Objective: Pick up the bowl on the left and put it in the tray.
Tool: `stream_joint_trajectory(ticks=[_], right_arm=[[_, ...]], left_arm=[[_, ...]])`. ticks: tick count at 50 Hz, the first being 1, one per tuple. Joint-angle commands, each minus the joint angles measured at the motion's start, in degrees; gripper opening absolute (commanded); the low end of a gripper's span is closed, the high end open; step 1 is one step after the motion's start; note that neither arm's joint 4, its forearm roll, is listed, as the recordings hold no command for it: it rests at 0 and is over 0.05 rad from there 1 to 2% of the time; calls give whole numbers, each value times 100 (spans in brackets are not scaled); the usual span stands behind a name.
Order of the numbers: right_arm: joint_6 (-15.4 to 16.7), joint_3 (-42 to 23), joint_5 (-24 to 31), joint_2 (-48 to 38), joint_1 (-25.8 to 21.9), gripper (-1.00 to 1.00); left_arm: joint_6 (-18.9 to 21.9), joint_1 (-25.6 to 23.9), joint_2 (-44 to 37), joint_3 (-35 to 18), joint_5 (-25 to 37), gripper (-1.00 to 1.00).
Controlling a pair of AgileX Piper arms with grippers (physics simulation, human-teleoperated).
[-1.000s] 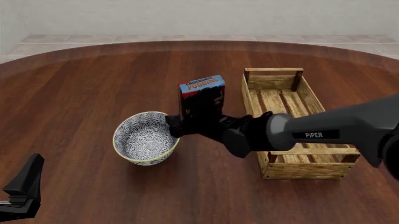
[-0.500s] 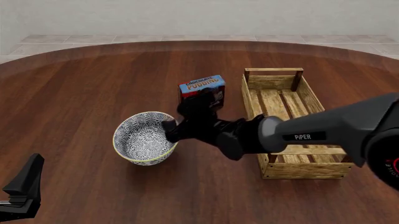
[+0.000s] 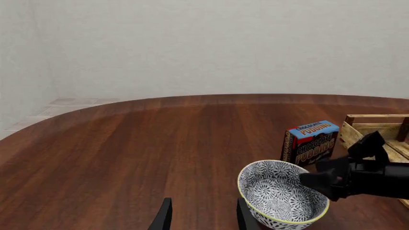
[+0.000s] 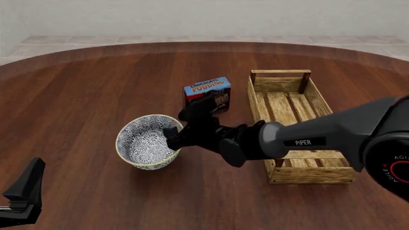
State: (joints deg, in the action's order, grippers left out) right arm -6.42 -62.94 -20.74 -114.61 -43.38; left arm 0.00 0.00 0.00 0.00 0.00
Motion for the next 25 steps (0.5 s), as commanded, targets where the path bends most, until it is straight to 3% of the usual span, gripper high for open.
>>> stream_joint_trajectory(ticks=[1,25], right_arm=[[-2,-49,5,-73,20,100],[-128,-172,16,-195,0,100]], left_arm=[[0,0,0,0,0,100],[0,0,0,0,0,100]])
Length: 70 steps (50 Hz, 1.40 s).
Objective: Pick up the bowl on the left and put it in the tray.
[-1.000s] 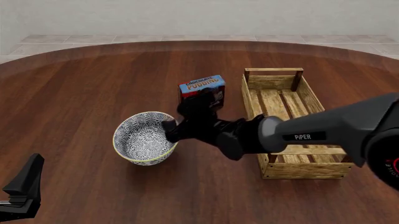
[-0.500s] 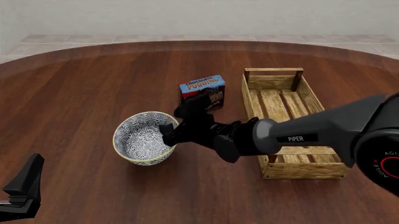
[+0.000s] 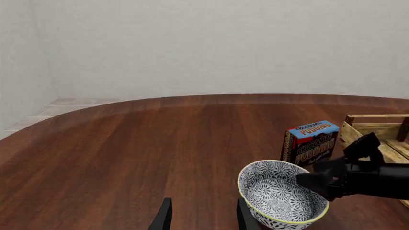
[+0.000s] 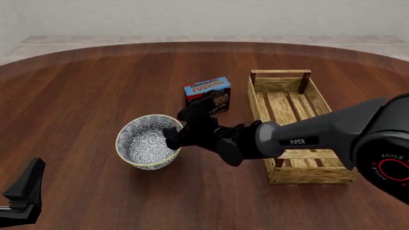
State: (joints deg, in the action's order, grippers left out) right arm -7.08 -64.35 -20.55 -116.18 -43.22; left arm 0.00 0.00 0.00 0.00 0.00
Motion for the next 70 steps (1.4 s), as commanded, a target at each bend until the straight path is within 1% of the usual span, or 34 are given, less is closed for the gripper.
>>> stream_joint_trajectory(ticks=[1,3,5,29,49,50,70], right_arm=[[-70,-25,-10,-38,-20,100],[-179,-16,-30,-38,-21,100],[-131,-16,-25,-33,-18,100],[-188,-143,-39,-211,38,100],[-234,-182,-48,-291,-6,100],[-241,-151,-74,-272,-24,-100],[-356,-3,-175,-247,-122,-100]], left_arm=[[0,0,0,0,0,100],[0,0,0,0,0,100],[0,0,0,0,0,100],[0,0,0,0,0,100],[0,0,0,0,0,100],[0,0,0,0,0,100],[0,0,0,0,0,100]])
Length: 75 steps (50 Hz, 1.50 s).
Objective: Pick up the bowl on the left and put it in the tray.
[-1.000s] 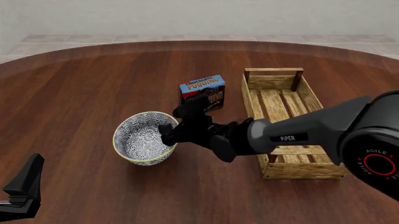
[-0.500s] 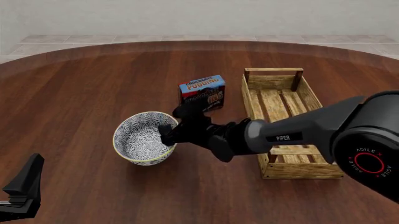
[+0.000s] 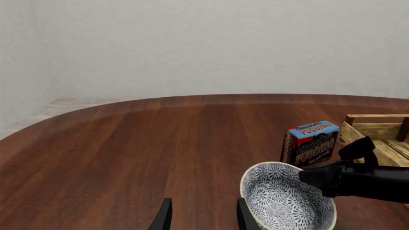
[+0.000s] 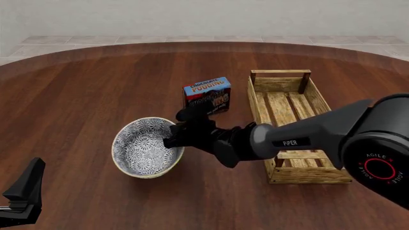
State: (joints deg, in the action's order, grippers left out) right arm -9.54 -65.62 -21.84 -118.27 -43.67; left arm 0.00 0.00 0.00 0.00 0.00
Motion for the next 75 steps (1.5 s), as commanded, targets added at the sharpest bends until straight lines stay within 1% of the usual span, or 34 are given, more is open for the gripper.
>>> stream_joint_trajectory(ticks=[1,8,21,46,75], right_arm=[[-120,142,-54,-28,-88,-100],[-169,259,-93,89,-171,-100],[-327,621,-199,627,-314,-100],[-537,1122,-494,1184,-369,-100],[-578,1558,-440,2275,-375,-100]], left_arm=[[0,0,0,0,0,100],[0,0,0,0,0,100],[0,0,0,0,0,100],[0,0,0,0,0,100],[0,0,0,0,0,100]])
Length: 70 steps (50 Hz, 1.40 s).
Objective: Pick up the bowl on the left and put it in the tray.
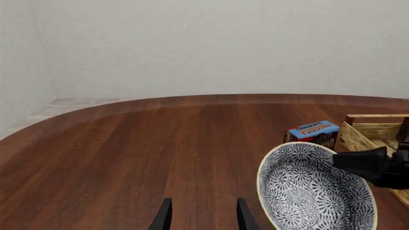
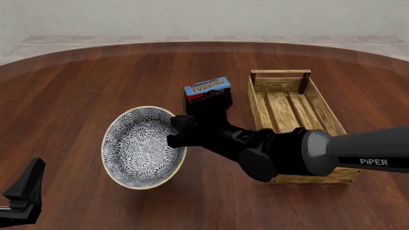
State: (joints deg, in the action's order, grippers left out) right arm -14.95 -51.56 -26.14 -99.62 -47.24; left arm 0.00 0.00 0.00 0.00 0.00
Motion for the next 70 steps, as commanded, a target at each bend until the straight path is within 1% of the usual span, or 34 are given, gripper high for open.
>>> stream_joint_trajectory(ticks=[1,9,11,12,13,14,15,17,19,24,26,32,34,55,57,58,59,60,61,63,65,67,68,69,70], right_arm=[[-49,158,-5,429,-20,-100],[15,221,55,655,-13,-100],[116,245,78,747,-15,-100],[112,248,81,757,-18,-100],[7,254,86,795,-11,-100],[7,254,86,795,-11,-100],[80,240,138,848,-6,-100],[43,252,141,895,-11,-100],[95,236,170,928,2,-100],[111,225,218,1016,16,-100],[179,230,253,1097,12,-100],[212,220,314,1215,15,-100],[300,211,322,1226,39,-100],[344,274,462,1646,-5,-100],[292,273,502,1754,-2,-100],[143,311,468,1816,-22,-100],[-79,332,448,1857,-27,-100],[-79,332,448,1857,-27,-100],[88,295,532,1923,-23,-100],[-108,342,499,2040,-36,-100],[-54,320,551,2094,-22,-100],[-156,350,534,2188,-16,-100],[-115,344,546,2206,-4,-100],[-252,366,512,2251,18,-100],[-191,358,541,2280,13,-100]], left_arm=[[0,0,0,0,0,100],[0,0,0,0,0,100],[0,0,0,0,0,100],[0,0,0,0,0,100],[0,0,0,0,0,100],[0,0,0,0,0,100],[0,0,0,0,0,100],[0,0,0,0,0,100],[0,0,0,0,0,100],[0,0,0,0,0,100],[0,0,0,0,0,100],[0,0,0,0,0,100],[0,0,0,0,0,100],[0,0,0,0,0,100],[0,0,0,0,0,100],[0,0,0,0,0,100],[0,0,0,0,0,100],[0,0,0,0,0,100],[0,0,0,0,0,100],[0,0,0,0,0,100],[0,0,0,0,0,100],[0,0,0,0,0,100],[0,0,0,0,0,100],[0,0,0,0,0,100],[0,0,0,0,0,100]])
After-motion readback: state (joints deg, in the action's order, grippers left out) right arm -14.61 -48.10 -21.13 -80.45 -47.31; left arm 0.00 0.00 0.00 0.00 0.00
